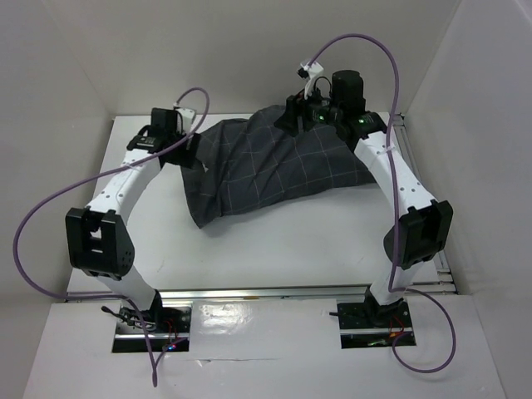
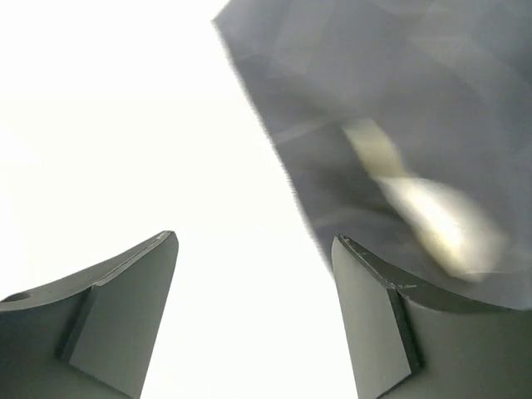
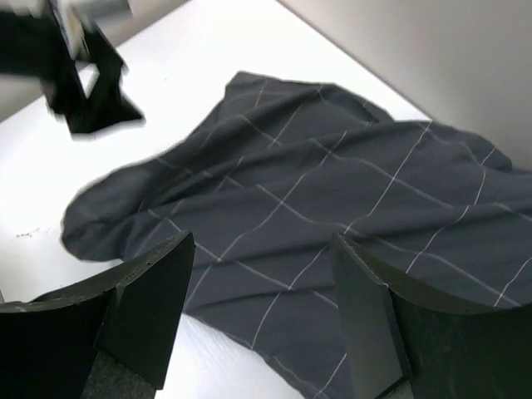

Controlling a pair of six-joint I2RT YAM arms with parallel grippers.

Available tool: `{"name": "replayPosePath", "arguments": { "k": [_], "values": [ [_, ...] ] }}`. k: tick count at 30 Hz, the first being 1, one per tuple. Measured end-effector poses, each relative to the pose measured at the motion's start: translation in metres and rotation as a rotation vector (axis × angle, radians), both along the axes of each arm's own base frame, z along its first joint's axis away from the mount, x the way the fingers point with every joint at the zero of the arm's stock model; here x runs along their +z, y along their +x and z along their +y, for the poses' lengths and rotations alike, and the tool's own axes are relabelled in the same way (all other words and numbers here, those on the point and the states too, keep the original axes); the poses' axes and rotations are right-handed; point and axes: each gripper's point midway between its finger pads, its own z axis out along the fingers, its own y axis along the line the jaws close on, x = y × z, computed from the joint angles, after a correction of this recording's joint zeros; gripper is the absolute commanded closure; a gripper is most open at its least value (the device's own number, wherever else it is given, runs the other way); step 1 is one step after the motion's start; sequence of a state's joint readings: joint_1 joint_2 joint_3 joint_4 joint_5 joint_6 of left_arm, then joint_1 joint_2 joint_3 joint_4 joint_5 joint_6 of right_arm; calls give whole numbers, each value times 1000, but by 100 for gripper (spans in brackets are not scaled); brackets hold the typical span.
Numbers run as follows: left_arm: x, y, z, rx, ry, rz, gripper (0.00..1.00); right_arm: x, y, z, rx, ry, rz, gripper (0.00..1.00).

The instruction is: Put the pillow into the pillowcase

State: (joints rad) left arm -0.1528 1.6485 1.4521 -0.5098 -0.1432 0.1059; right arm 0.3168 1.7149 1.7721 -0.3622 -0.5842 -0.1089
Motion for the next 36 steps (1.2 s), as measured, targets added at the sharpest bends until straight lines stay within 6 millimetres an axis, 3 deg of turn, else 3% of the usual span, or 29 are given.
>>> {"name": "replayPosePath", "arguments": {
  "k": [3, 5, 6, 8, 11, 13, 16, 17, 19, 21, 22, 23, 25, 31, 36],
  "values": [
    [5, 0, 62, 181, 77, -13, 10, -13, -1, -3, 6, -22, 19, 31],
    [8, -3, 90, 253, 90, -9, 10, -17, -2, -5, 10, -35, 25, 34],
    [13, -4, 101, 274, 84, -15, 10, -19, -2, -6, 13, -43, 22, 36],
    [24, -1, 97, 243, 40, -34, 15, -24, -3, -8, 21, -61, 23, 40],
    [49, 3, 58, 93, -33, -81, 22, -43, -4, -12, 29, -92, 44, 53],
    [70, 4, 21, -31, -95, -116, 38, -66, -6, -17, 32, -121, 81, 70],
    [101, 2, -35, -237, -190, -154, 59, -103, -10, -21, 39, -160, 160, 84],
    [112, 0, -52, -298, -224, -157, 61, -116, -10, -21, 42, -173, 190, 89],
    [134, 4, -82, -410, -295, -171, 73, -139, -7, -21, 46, -191, 242, 91],
    [144, 12, -102, -473, -345, -174, 71, -159, -3, -21, 46, -203, 294, 92],
    [144, 16, -109, -488, -371, -165, 63, -169, -1, -21, 44, -207, 323, 92],
    [139, 19, -114, -500, -389, -151, 47, -177, 2, -21, 41, -210, 347, 93],
    [118, 25, -118, -487, -420, -86, 34, -190, 8, -20, 37, -215, 378, 95],
    [52, 38, -113, -410, -435, 85, 31, -195, 26, -17, 14, -219, 401, 95],
    [29, 38, -113, -420, -426, 150, 25, -198, 29, -20, -5, -240, 413, 95]
  ]
}}
